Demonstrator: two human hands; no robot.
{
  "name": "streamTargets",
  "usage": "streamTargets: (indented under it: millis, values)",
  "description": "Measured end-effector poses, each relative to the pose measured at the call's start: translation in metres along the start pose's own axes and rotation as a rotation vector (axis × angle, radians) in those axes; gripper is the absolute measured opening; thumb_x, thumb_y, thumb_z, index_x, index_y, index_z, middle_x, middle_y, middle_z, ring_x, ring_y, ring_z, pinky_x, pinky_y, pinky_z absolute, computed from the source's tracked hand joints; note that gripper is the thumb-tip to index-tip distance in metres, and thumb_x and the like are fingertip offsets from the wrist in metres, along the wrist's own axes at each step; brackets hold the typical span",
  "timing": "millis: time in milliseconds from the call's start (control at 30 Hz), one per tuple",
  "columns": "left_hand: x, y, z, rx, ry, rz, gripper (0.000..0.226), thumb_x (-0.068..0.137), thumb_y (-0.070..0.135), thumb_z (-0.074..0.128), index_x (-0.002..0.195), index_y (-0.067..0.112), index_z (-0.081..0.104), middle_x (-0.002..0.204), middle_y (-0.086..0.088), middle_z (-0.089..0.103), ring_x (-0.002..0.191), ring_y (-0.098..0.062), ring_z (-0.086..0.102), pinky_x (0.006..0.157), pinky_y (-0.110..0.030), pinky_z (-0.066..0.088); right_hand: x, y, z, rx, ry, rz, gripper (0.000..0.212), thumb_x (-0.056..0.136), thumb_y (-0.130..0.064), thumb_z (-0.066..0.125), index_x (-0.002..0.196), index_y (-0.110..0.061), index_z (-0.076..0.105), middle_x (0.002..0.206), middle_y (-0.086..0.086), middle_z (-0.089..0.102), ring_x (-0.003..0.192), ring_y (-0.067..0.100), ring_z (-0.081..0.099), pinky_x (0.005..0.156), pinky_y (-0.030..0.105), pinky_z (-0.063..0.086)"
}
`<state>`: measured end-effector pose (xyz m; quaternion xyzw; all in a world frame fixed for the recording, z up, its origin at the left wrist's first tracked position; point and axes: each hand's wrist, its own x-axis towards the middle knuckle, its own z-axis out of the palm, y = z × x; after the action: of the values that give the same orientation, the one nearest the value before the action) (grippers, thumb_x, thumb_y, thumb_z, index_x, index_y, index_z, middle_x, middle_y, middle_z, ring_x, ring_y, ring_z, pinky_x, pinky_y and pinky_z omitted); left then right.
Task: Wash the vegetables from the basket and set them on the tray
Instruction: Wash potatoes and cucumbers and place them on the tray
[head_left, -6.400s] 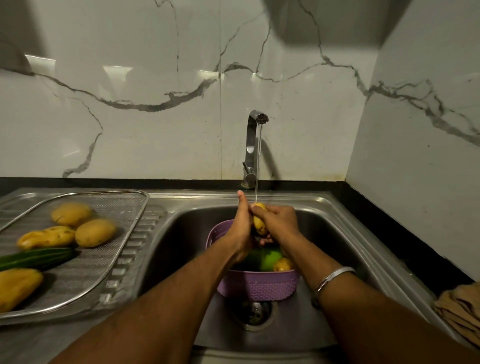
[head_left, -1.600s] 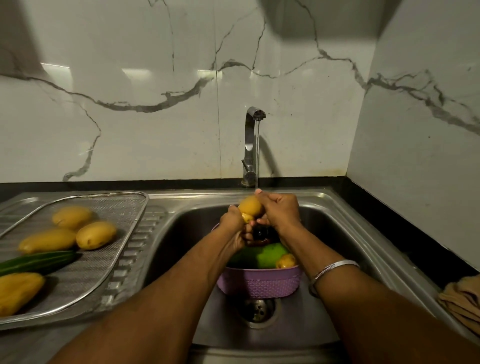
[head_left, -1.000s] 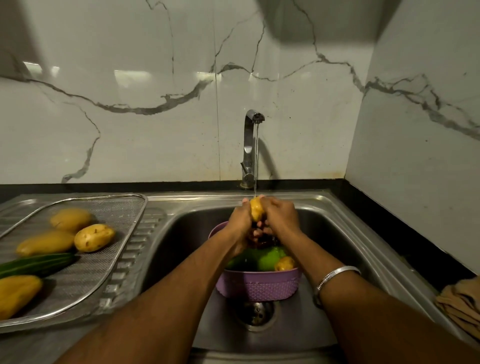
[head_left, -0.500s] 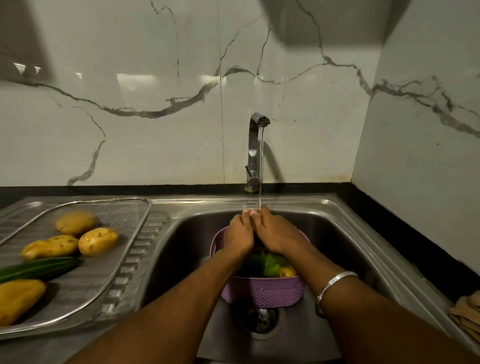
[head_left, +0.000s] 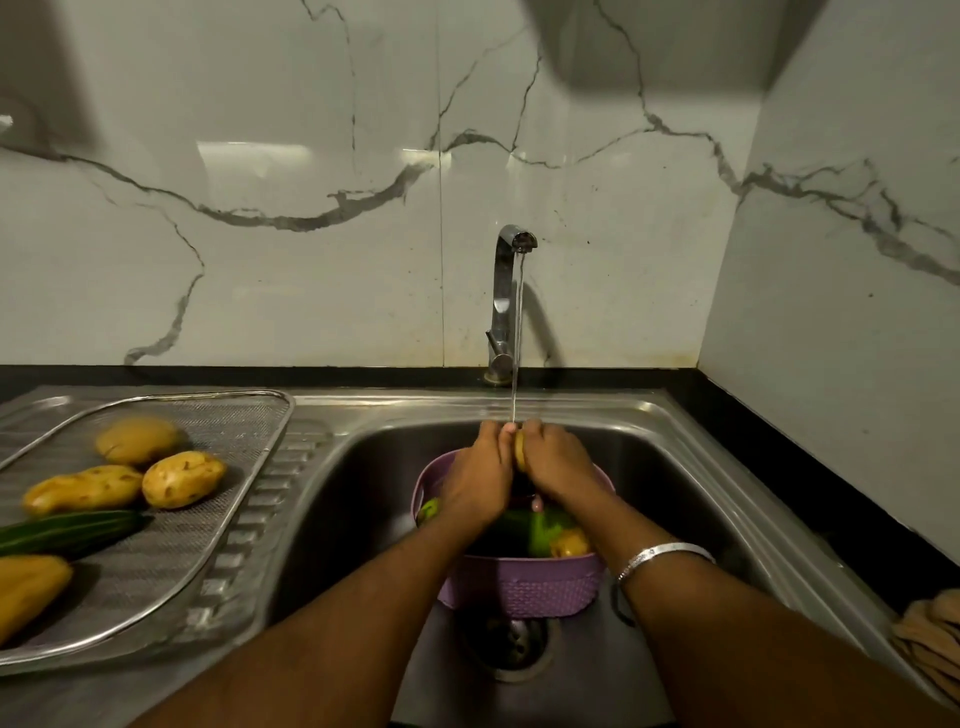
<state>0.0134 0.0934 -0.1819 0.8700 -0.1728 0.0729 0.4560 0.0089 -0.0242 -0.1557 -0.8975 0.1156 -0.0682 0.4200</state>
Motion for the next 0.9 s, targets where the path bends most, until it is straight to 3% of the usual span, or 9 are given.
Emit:
streamTargets:
  millis: [67,167,233,333,433,533,667,800,900]
  values:
    - [0.006,-0.002,0.001,-0.210,-0.012,-0.231,0.048,0.108,0.047,0.025,0.115,0.011,0.057,0.103,-0.013,0.067,0.096,-0.027,0.065,0.091,-0.046,0.053,0.002,0.003,0.002,-0.255,-0.007,-0.234,0.042,0.107,-0.036,0.028,0.092,-0.017,0.063,0.090,0.009,0.067,0.074,0.020,0.064,0.070,0.034,0.049]
    - [0.006,0.001,-0.005,-0.372,-0.109,-0.535,0.059,0.109,0.049,0.021,0.099,0.007,0.062,0.072,-0.009,0.062,0.057,-0.016,0.055,0.051,-0.027,0.044,-0.004,-0.001,0.002,-0.391,-0.021,-0.408,0.034,0.107,-0.035,0.033,0.097,-0.019,0.061,0.094,0.004,0.064,0.085,0.019,0.061,0.083,0.040,0.052]
    - [0.005,0.004,-0.008,-0.368,-0.119,-0.570,0.063,0.109,0.049,0.020,0.086,0.008,0.061,0.064,-0.007,0.058,0.050,-0.015,0.048,0.048,-0.025,0.037,-0.006,-0.003,0.003,-0.411,0.009,-0.476,0.033,0.106,-0.036,0.035,0.094,-0.019,0.061,0.090,0.000,0.061,0.081,0.016,0.058,0.081,0.039,0.051]
    - [0.008,0.000,-0.007,-0.131,0.017,-0.293,0.056,0.109,0.045,0.024,0.086,0.013,0.063,0.076,-0.007,0.063,0.074,-0.023,0.061,0.070,-0.034,0.047,-0.003,0.002,0.003,-0.301,0.055,-0.414,0.040,0.104,-0.037,0.037,0.080,-0.018,0.063,0.080,0.002,0.064,0.077,0.019,0.061,0.078,0.041,0.052]
    - [0.003,-0.002,-0.014,0.150,0.075,0.049,0.045,0.109,0.043,0.024,0.095,0.024,0.063,0.083,0.005,0.064,0.082,-0.015,0.062,0.082,-0.034,0.048,0.004,0.002,0.006,-0.019,0.020,-0.090,0.046,0.105,-0.040,0.036,0.101,-0.009,0.070,0.095,0.016,0.071,0.085,0.029,0.067,0.079,0.040,0.055]
    - [0.003,0.006,-0.018,0.362,0.091,0.228,0.039,0.108,0.045,0.022,0.105,0.028,0.057,0.084,0.002,0.065,0.082,-0.018,0.063,0.082,-0.041,0.051,0.005,0.002,-0.002,0.336,-0.256,0.285,0.057,0.105,-0.047,0.025,0.090,-0.008,0.063,0.063,0.014,0.064,0.040,0.017,0.046,0.040,0.021,0.035]
    - [0.003,0.011,-0.019,0.504,0.158,0.333,0.032,0.109,0.045,0.024,0.113,0.028,0.050,0.088,-0.003,0.067,0.082,-0.022,0.063,0.071,-0.036,0.042,0.002,0.002,-0.009,0.573,-0.423,0.395,0.058,0.101,-0.051,0.031,0.064,-0.015,0.058,0.059,0.010,0.057,0.034,0.009,0.029,0.036,0.012,0.018]
    - [0.007,0.008,-0.010,0.224,0.084,0.121,0.034,0.110,0.038,0.027,0.107,0.018,0.055,0.090,-0.005,0.066,0.083,-0.023,0.062,0.073,-0.037,0.045,0.003,-0.007,-0.003,0.297,-0.034,0.277,0.050,0.104,-0.049,0.036,0.097,-0.009,0.065,0.076,0.014,0.065,0.048,0.020,0.059,0.043,0.020,0.041]
    - [0.010,0.005,-0.007,-0.126,-0.168,-0.228,0.047,0.110,0.031,0.024,0.108,-0.002,0.057,0.086,-0.022,0.068,0.061,-0.025,0.060,0.059,-0.038,0.052,0.003,0.002,-0.004,-0.148,0.219,-0.122,0.047,0.103,-0.042,0.037,0.088,-0.010,0.069,0.084,0.011,0.067,0.073,0.026,0.064,0.066,0.032,0.048]
